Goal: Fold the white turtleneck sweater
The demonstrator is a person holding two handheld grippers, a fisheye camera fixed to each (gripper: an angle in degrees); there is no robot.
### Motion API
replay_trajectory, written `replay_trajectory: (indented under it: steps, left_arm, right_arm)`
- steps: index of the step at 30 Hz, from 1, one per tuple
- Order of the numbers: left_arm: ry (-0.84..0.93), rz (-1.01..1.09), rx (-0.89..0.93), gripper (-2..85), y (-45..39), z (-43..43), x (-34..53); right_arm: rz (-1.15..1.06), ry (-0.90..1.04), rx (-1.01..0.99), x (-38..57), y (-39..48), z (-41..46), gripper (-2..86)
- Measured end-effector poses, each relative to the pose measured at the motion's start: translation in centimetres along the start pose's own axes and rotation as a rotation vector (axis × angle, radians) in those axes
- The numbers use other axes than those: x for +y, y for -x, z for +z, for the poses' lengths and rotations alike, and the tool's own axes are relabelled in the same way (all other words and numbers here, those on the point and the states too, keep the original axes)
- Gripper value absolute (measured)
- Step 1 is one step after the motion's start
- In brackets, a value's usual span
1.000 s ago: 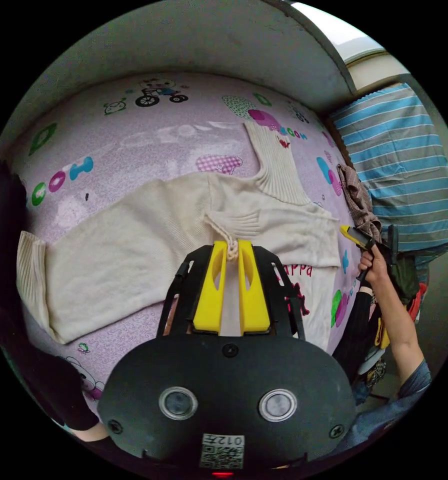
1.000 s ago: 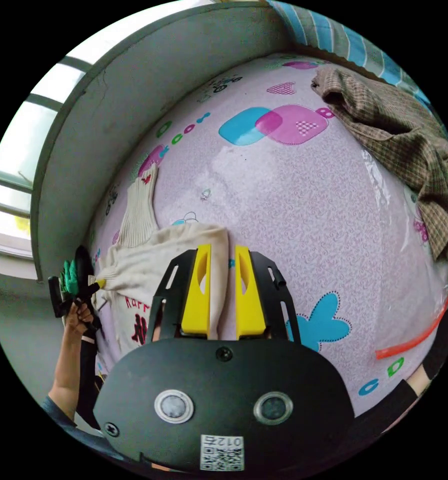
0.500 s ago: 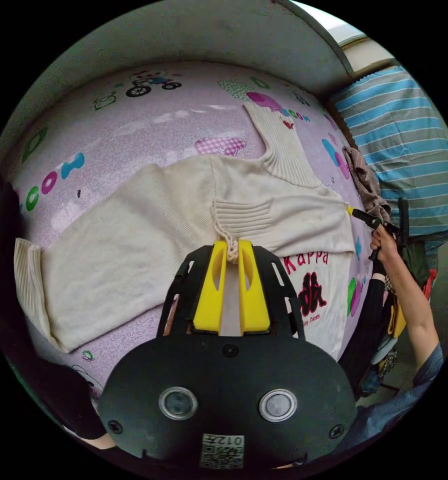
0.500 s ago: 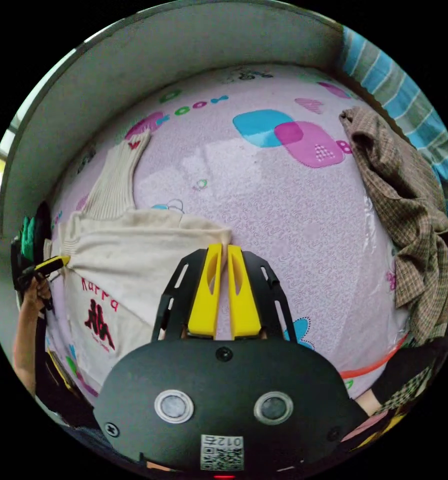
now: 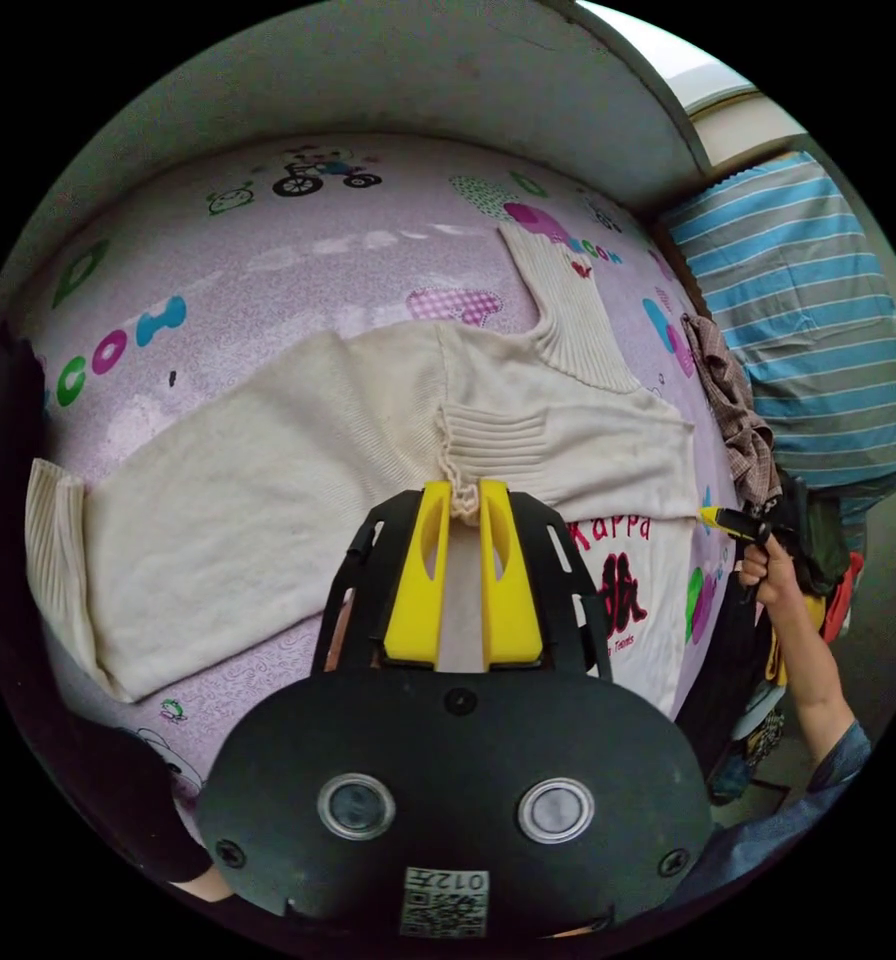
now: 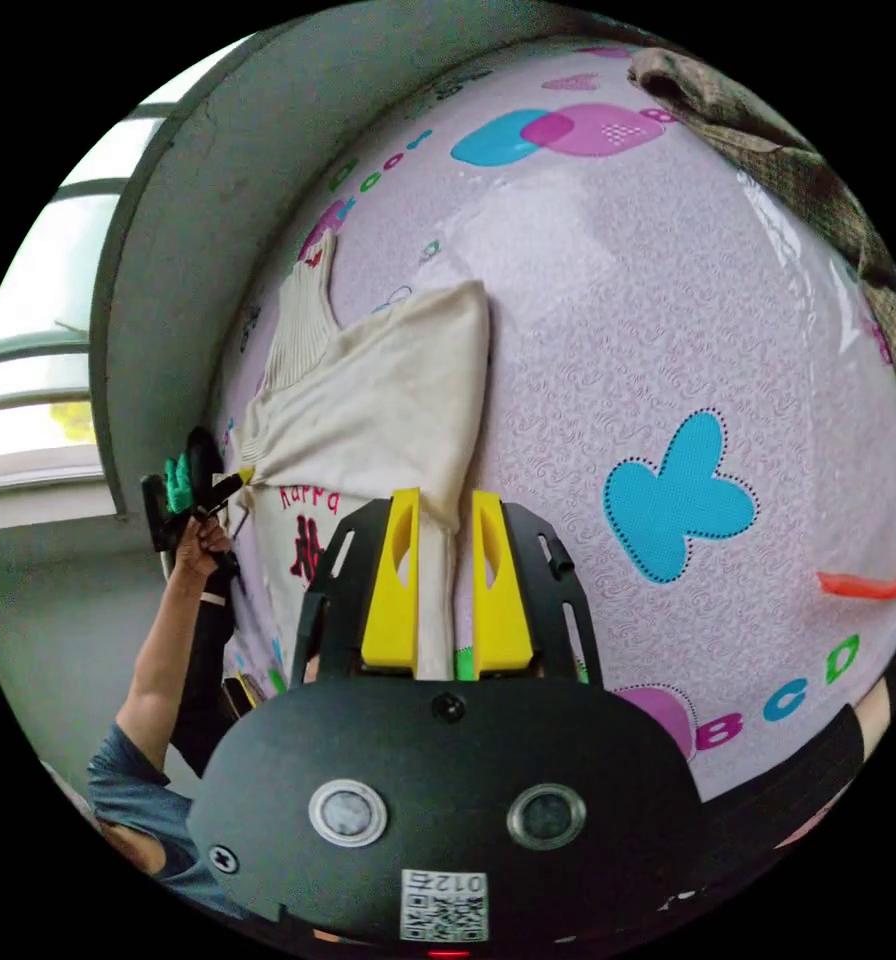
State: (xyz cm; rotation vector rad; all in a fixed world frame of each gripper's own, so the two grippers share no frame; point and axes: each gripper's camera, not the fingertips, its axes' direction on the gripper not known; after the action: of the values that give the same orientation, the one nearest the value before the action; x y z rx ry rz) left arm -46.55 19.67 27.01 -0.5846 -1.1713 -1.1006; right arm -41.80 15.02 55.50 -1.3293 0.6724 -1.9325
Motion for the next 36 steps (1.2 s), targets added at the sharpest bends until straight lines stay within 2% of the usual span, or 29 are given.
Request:
replay_trajectory:
  steps: [4, 9, 12, 14, 18, 22, 26, 30, 36]
  left_arm:
    - [-0.015, -0.029, 0.032, 3.7, 0.0, -0.2, 0.6]
    - [-0.014, -0.051, -0.056, 3.0, 0.5, -2.1, 2.0]
    - [-0.025, -0.022, -0.066, 4.1, 0.2, -3.7, 2.5]
    - [-0.008, 0.007, -0.128, 4.4, -0.2, -5.0, 2.8]
    - [0.032, 0.064, -0.311, 4.7, -0.7, -7.1, 3.4]
    - [-0.005, 0.049, -0.431, 5.2, 0.0, -10.0, 4.8]
    - [0.013, 0.017, -0.551, 6.9, 0.3, -9.7, 6.7]
    - [0.056, 0.012, -0.573, 7.9, 0.6, -7.6, 8.4]
    - [0.076, -0.039, -0.532, 6.7, 1.5, -6.5, 10.1]
  right_arm:
    - [-0.046, -0.010, 0.093, -0.2, 1.1, 0.9, 4.3]
    - [-0.057, -0.003, 0.120, -0.3, 1.5, 1.3, 4.9]
    - [-0.085, -0.080, 0.274, 0.5, 3.2, 0.4, 1.5]
    - [-0.172, -0.152, 0.353, 1.4, 5.5, 0.1, 1.0]
    - [-0.362, -0.097, 0.363, 1.8, 11.1, 3.2, 2.7]
    - [-0.543, -0.047, 0.264, 2.1, 17.7, 7.6, 3.5]
    - [-0.606, -0.001, 0.094, 0.9, 23.7, 12.1, 3.8]
    - [-0.653, 0.024, -0.052, -1.3, 31.6, 17.4, 4.5]
    - [-0.630, 0.105, -0.117, -4.1, 40.0, 24.5, 6.0]
